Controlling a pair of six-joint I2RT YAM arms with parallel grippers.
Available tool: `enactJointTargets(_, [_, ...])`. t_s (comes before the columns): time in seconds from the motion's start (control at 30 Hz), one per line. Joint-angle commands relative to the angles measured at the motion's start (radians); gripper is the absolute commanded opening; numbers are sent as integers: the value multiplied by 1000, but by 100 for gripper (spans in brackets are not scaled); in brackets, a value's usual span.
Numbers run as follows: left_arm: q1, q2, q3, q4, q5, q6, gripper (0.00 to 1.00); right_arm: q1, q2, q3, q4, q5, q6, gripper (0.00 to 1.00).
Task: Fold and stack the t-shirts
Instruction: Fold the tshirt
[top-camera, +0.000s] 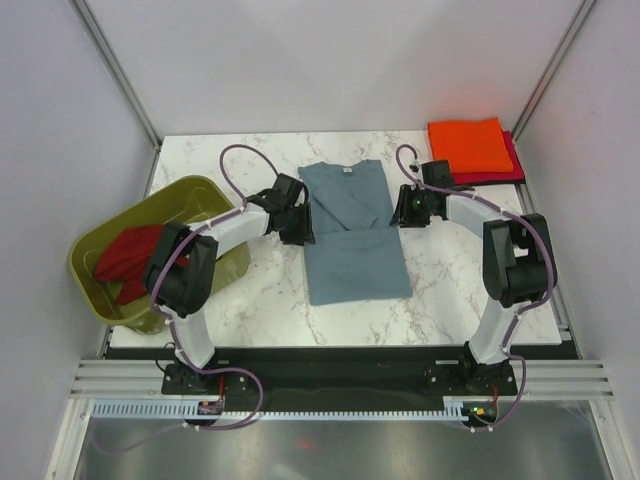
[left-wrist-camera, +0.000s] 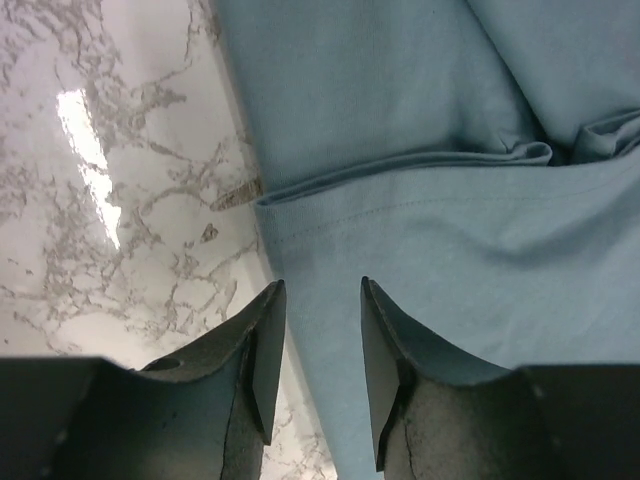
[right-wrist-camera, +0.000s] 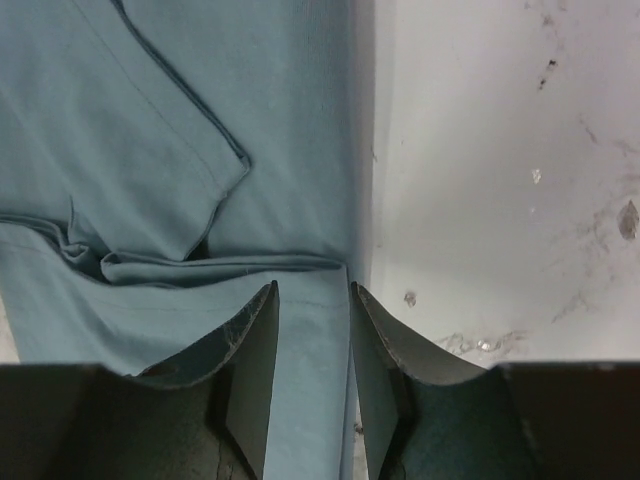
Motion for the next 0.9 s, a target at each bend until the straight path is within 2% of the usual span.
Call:
enactJointTargets(0.0, [-1,39,56,-25,-31,89,43,0,55,78,-31,-33,-100,43])
enactJointTargets(0.23, [-1,87,97,-37,-48,123,42,0,98,95,-42,-42,-125,38])
enactJointTargets(0.37, [-1,84,105,-39,-55,135,39,-1,104,99,-42,-47,-125,26])
enactJointTargets(0.4, [-1,84,108,-39,-54,138,37,-1,104,99,-42,-49,-125,24])
enactJointTargets(0.43, [-1,87,114,-40,-54,145,32,0,106,100,-42,-49,-124,17])
enactJointTargets(0.47, [-1,88,117,-39,-52,148,26,0,104,100,-42,-47,-127,13])
enactJointTargets(0.5, [-3,92,124,-39,-49,149,13,0,98,99,-41,-44,-127,10])
enactJointTargets(0.57, [0,93,130,-42,-40,151,3,0,92,97,-42,-39,-133,3])
enactJointTargets(0.63, [-1,85,133,-46,-43,148,2,-1,78,95,-41,-24,-134,0])
enactJointTargets(0.87, [-1,78,156,-48,-87,135,2,0,40,80,2,-26,-128,0])
